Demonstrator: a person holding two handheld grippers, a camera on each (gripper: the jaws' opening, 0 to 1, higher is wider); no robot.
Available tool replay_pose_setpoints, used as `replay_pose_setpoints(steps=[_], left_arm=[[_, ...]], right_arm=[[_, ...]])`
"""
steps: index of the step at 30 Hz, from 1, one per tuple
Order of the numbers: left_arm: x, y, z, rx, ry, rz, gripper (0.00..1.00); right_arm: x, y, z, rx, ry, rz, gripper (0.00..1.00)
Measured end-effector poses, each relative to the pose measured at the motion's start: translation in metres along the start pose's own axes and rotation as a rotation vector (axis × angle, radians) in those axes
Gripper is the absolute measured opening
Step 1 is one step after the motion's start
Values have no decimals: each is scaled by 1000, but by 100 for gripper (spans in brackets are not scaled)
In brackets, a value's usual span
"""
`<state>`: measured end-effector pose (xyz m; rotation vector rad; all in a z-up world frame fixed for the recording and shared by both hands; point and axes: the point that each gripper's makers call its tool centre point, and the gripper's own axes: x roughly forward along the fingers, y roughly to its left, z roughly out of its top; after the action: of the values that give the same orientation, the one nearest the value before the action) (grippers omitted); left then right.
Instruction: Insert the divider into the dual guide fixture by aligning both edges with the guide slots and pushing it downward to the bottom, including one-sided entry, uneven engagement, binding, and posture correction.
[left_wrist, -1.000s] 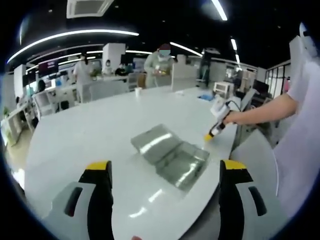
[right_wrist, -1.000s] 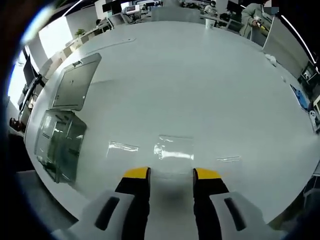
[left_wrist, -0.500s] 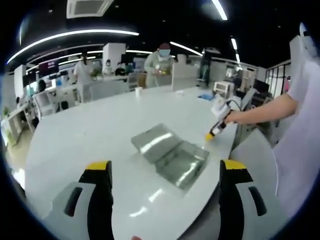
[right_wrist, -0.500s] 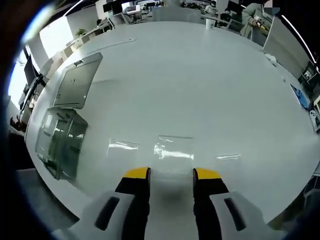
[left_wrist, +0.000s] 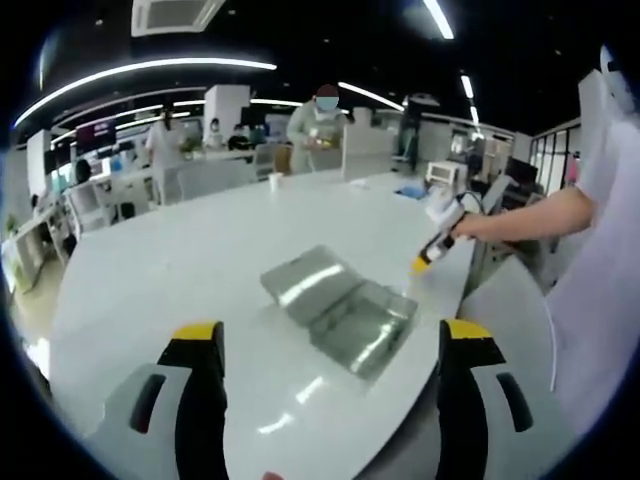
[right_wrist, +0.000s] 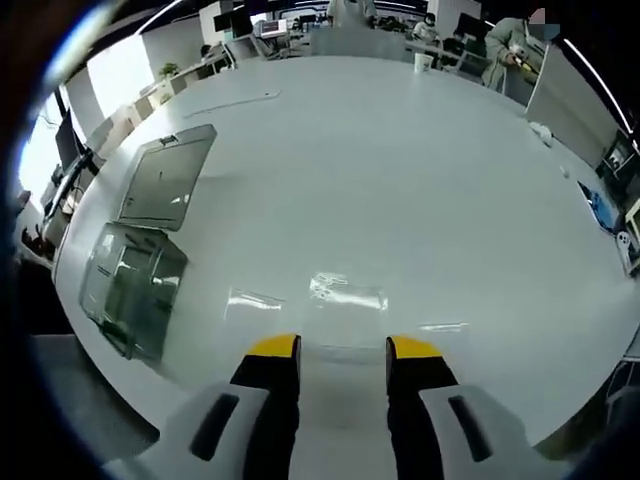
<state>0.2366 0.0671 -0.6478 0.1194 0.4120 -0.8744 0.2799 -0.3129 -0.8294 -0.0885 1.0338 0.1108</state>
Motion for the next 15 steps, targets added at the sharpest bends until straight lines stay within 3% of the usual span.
replay_pose_setpoints(steps=[15], left_arm=[[3,-3,-7,-24,4,-2,84]], right_arm=[[-33,20,29,-107,-112,36,30]])
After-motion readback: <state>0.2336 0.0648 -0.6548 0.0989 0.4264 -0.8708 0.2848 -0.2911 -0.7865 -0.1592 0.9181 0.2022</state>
